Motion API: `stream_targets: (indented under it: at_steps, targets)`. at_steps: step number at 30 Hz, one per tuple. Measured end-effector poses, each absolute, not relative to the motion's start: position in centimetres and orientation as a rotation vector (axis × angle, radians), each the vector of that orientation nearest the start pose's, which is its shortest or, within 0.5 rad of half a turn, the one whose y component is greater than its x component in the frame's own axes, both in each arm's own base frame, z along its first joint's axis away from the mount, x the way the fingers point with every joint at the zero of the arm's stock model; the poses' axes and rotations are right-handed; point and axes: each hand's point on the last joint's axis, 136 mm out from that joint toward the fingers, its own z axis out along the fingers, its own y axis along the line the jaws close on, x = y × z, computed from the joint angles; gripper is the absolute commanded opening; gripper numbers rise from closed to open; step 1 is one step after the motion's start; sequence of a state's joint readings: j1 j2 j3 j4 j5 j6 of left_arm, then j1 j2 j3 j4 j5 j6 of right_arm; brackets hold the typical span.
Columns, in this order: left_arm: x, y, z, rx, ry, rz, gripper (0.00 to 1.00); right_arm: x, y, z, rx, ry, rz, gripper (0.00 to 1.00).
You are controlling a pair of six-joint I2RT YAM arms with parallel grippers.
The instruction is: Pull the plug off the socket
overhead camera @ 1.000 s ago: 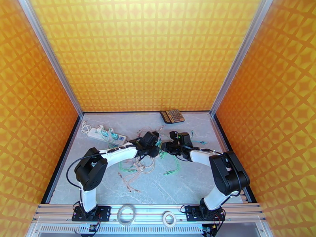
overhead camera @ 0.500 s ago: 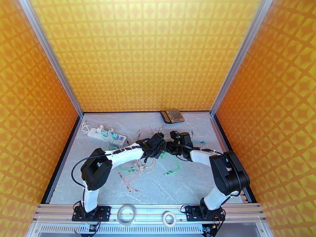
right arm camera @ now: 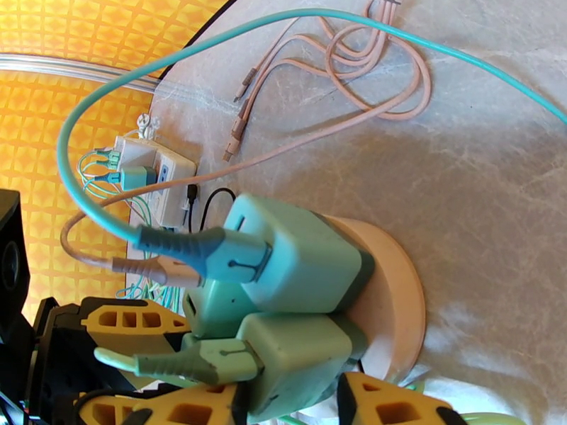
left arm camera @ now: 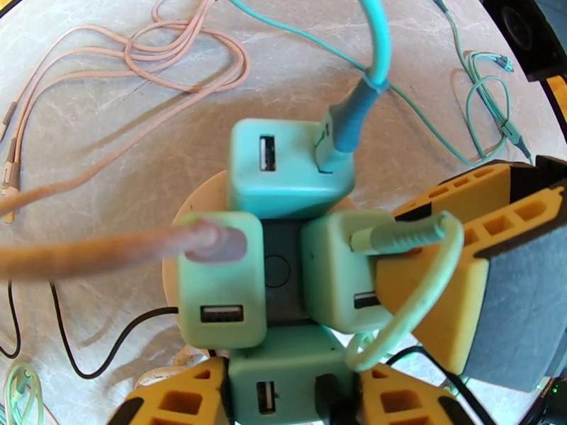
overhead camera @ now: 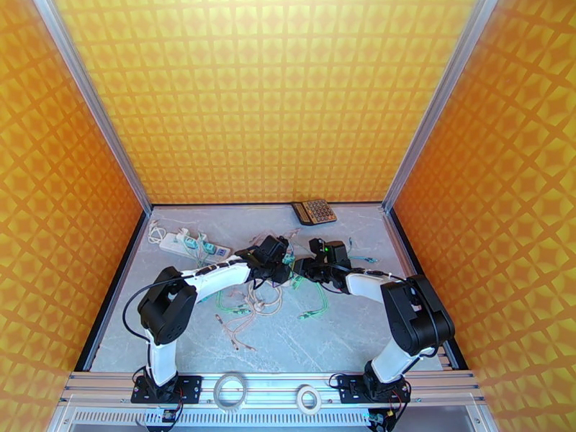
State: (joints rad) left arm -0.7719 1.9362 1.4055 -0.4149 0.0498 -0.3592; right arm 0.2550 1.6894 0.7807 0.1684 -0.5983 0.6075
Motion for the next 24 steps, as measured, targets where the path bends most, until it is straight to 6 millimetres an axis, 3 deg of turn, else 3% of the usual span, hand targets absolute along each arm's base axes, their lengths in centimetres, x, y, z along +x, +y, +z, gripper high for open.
stream_targets:
  at_steps: [7,16,24]
  targets:
    - [34.9,-35.6,8.9,0.589,2.527,-0.452,0.13,37.1,19.7,7.3,0.100,2.417,1.113,0.38]
    - [34.5,-36.6,9.1,0.708,2.487,-0.188,0.07,37.1,19.7,7.4,0.097,2.416,1.119,0.38]
    - [34.6,-36.4,9.2,0.703,2.482,-0.167,0.02,37.1,19.7,7.4,0.097,2.416,1.120,0.38]
